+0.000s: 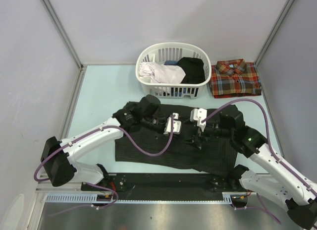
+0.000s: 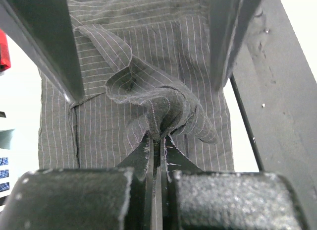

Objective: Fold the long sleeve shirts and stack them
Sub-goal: Fold the shirt

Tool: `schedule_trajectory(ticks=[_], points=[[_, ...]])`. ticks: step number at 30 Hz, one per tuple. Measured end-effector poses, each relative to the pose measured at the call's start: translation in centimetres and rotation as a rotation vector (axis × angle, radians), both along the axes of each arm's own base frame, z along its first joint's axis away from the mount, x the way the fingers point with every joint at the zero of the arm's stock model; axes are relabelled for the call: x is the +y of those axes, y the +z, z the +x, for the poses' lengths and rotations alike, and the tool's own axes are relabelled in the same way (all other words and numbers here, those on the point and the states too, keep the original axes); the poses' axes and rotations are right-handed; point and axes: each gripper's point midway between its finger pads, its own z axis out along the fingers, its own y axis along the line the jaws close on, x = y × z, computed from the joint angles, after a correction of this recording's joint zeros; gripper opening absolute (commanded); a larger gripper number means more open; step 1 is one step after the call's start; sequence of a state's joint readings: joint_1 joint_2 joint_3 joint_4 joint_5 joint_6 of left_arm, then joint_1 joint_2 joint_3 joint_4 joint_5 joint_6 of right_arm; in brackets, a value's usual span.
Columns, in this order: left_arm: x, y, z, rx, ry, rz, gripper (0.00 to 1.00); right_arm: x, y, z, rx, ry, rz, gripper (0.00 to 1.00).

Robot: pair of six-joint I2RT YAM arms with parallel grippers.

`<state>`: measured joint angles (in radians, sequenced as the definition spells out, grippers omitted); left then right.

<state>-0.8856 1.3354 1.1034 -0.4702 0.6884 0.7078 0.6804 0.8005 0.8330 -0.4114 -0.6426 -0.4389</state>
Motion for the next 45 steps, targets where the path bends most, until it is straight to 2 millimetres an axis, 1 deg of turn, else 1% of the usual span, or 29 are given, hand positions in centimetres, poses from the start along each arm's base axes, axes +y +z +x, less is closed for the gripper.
schedule_trajectory(ticks=[2,5,6,8,9,12,13,14,16,17,18,20,22,24,26,29,36,37,39,40,42,43,44,45], points=[[-0.2,0.2,0.1,0.014,0.013,-0.008,0.00,0.4,0.1,0.3,0.017,-0.010,0.013,0.75],[-0.5,0.4,0.2,0.031,0.029,-0.012,0.01,1.2,-0.6,0.9,0.058,-0.013,0.009,0.51],[-0.6,0.6,0.3,0.036,0.032,-0.013,0.04,1.5,-1.1,1.2,0.073,-0.015,-0.001,0.34],[-0.9,1.0,0.6,0.039,0.041,-0.017,0.12,1.8,-2.2,1.6,0.102,-0.017,-0.028,0.13],[-0.9,1.2,0.8,0.036,0.051,-0.017,0.27,1.9,-2.6,1.6,0.115,-0.017,-0.038,0.00],[-0.7,1.4,1.2,0.037,0.074,-0.012,0.78,1.6,-2.6,1.8,0.113,-0.018,-0.037,0.00],[-0.2,1.7,1.7,0.046,0.110,-0.013,0.86,1.2,-2.6,1.7,0.118,-0.023,-0.041,0.00],[0.3,2.1,2.2,0.062,0.140,-0.025,0.99,1.0,-2.6,1.7,0.113,-0.030,-0.042,0.00],[1.8,3.6,3.8,0.080,0.230,-0.078,1.00,0.6,-1.5,2.0,0.085,-0.049,-0.013,0.00],[2.5,4.3,4.3,0.089,0.267,-0.101,1.00,0.5,-0.8,1.9,0.069,-0.053,0.008,0.00],[3.4,5.0,4.7,0.093,0.308,-0.134,0.99,0.5,0.4,2.0,0.041,-0.057,0.045,0.00],[5.0,6.2,4.9,0.104,0.380,-0.206,0.99,0.6,1.7,2.0,0.016,-0.061,0.085,0.00],[5.6,6.8,4.2,0.117,0.403,-0.273,0.99,0.8,2.8,2.2,-0.002,-0.065,0.124,0.00],[5.7,6.6,3.5,0.139,0.405,-0.324,1.00,1.1,3.7,2.4,-0.012,-0.067,0.157,0.00],[5.2,6.3,3.6,0.168,0.407,-0.345,0.99,1.3,4.2,2.3,-0.020,-0.058,0.175,0.00],[4.0,5.7,4.3,0.194,0.380,-0.374,0.99,1.5,5.0,2.1,-0.034,-0.038,0.202,0.00],[1.1,4.9,4.8,0.203,0.281,-0.414,0.99,2.0,6.0,0.8,-0.103,0.057,0.226,0.00],[0.7,4.9,4.8,0.205,0.264,-0.417,0.88,2.0,6.2,0.5,-0.121,0.071,0.228,0.00],[0.1,5.1,4.7,0.208,0.235,-0.420,0.72,1.9,6.4,0.3,-0.145,0.084,0.228,0.00],[-0.2,5.3,4.5,0.210,0.212,-0.422,0.52,1.9,6.4,0.3,-0.153,0.088,0.228,0.00],[-0.6,6.0,3.9,0.207,0.165,-0.424,0.32,1.9,6.5,0.3,-0.169,0.092,0.227,0.00],[-0.7,6.3,3.6,0.203,0.142,-0.425,0.11,1.9,6.5,0.4,-0.175,0.092,0.225,0.00],[-0.7,6.7,3.3,0.200,0.120,-0.423,0.04,1.8,6.4,0.5,-0.178,0.090,0.222,0.02],[-0.8,7.0,3.1,0.200,0.103,-0.418,0.00,1.8,6.4,0.6,-0.182,0.085,0.218,0.02]])
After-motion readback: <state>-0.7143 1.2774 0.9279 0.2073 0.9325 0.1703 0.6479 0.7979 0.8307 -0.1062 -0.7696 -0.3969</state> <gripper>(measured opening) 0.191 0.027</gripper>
